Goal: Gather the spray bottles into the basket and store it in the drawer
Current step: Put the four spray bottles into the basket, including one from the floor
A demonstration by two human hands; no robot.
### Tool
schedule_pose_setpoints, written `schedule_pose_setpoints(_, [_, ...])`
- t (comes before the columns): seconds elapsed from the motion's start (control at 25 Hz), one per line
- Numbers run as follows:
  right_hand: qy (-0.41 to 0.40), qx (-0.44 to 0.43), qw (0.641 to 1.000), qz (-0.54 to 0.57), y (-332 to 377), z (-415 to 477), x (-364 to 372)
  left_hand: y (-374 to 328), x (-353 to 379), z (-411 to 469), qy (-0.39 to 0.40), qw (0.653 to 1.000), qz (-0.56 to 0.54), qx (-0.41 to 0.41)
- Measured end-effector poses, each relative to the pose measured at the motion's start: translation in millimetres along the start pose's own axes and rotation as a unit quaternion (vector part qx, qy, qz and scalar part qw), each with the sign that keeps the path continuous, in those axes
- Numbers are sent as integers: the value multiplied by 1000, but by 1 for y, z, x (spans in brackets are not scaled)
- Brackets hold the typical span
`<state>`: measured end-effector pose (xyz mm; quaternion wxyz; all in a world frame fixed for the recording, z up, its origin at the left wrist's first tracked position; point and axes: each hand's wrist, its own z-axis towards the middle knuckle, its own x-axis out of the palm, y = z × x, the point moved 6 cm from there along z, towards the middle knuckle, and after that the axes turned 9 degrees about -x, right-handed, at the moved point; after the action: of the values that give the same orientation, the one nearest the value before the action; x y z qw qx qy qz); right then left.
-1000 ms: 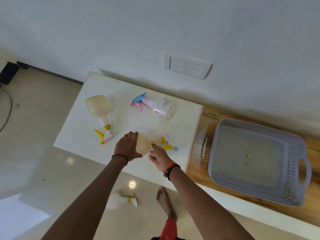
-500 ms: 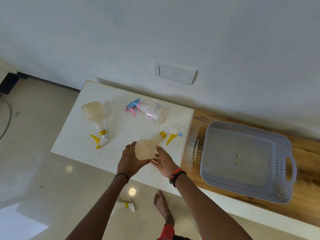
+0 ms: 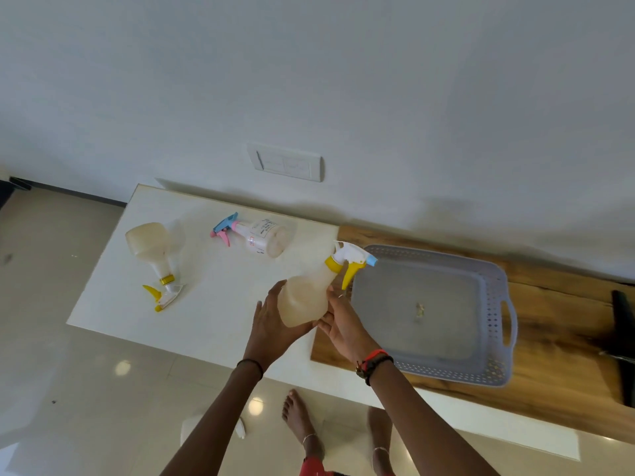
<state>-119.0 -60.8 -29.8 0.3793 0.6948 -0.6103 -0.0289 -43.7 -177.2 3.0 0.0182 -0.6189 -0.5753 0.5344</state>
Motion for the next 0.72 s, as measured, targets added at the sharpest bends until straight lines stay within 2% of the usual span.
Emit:
schedule_pose_setpoints(0.08, [-17,-40,999,4,16,-7,-23,-25,11,-4,-31,995,79,46])
schedule_pose_setpoints(0.2, [-51,-87,995,-10,35,-15,-56,-51,31,-9,-29,991,115,56])
schedule_pose_setpoints(0.4, [-71,-136,985,-74,55,-31,-112,-84,76,-10,48,992,96,60])
schedule_pose_setpoints(0.72, [-117,-125,982,-85,63,-30,-166,-109,136,6,122,988,68,62])
